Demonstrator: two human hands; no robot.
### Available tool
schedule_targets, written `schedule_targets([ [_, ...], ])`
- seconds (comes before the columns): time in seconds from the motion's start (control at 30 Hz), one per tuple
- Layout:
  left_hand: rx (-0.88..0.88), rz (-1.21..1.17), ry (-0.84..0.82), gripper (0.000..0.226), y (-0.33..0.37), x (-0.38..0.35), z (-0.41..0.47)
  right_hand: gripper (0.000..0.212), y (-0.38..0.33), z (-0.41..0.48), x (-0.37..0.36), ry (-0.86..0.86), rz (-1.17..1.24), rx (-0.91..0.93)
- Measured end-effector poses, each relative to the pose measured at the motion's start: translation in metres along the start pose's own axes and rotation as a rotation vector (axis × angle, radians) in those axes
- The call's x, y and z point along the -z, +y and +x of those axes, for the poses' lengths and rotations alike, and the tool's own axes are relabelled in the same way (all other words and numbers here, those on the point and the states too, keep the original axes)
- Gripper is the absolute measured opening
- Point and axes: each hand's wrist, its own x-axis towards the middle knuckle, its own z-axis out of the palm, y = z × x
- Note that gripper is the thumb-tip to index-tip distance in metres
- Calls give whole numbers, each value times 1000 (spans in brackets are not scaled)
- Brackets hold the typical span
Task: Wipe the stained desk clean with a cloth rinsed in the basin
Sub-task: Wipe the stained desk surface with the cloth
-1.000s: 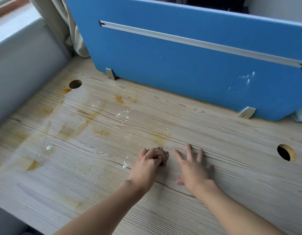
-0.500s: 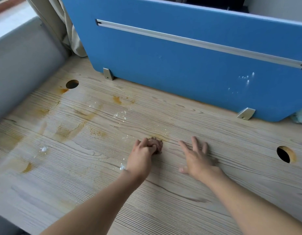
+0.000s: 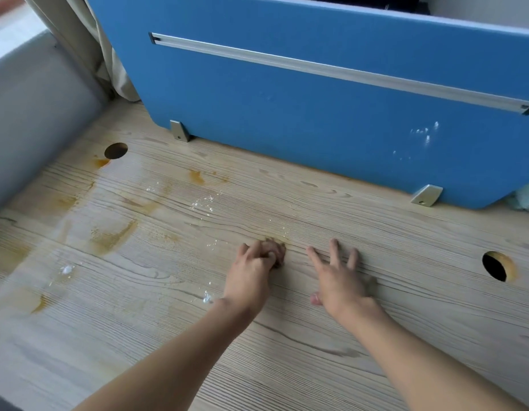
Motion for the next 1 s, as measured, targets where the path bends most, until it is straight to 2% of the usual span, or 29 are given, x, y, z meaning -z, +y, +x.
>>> schedule_targets([
  [0.13, -131, -11, -32, 30, -1, -5, -10, 103, 0, 0, 1, 3, -7, 0],
  [0.3, 37, 17, 38, 26, -12, 3, 19, 102, 3, -1, 0, 16, 6, 12],
  [0.43, -135, -21, -46, 27, 4, -4, -2, 101, 2, 1, 0, 20, 23, 18],
  [0.5, -162, -12, -60, 29, -3, -4, 3, 102, 2, 0, 1, 23, 13, 19],
  [0.6, 13, 11, -2, 31, -10, 3, 25, 104, 3, -1, 2, 36, -43, 36],
  [0.67, 54, 23, 34, 28, -4, 4, 28, 115, 5, 2, 7, 44, -109, 46],
  [0.77, -123, 16, -35, 28, 3, 1, 12, 132, 7, 10, 19, -46, 0, -24],
  [0.83, -171, 43, -55, 26, -4, 3, 12, 135, 5, 13, 23, -79, 26, -37],
  [0.93, -20, 54, 26, 27, -5, 4, 32, 135, 5, 12, 22, -81, 10, -35],
  [1.0, 80, 56, 22, 27, 8, 1, 38, 134, 6, 13, 21, -70, 7, -35],
])
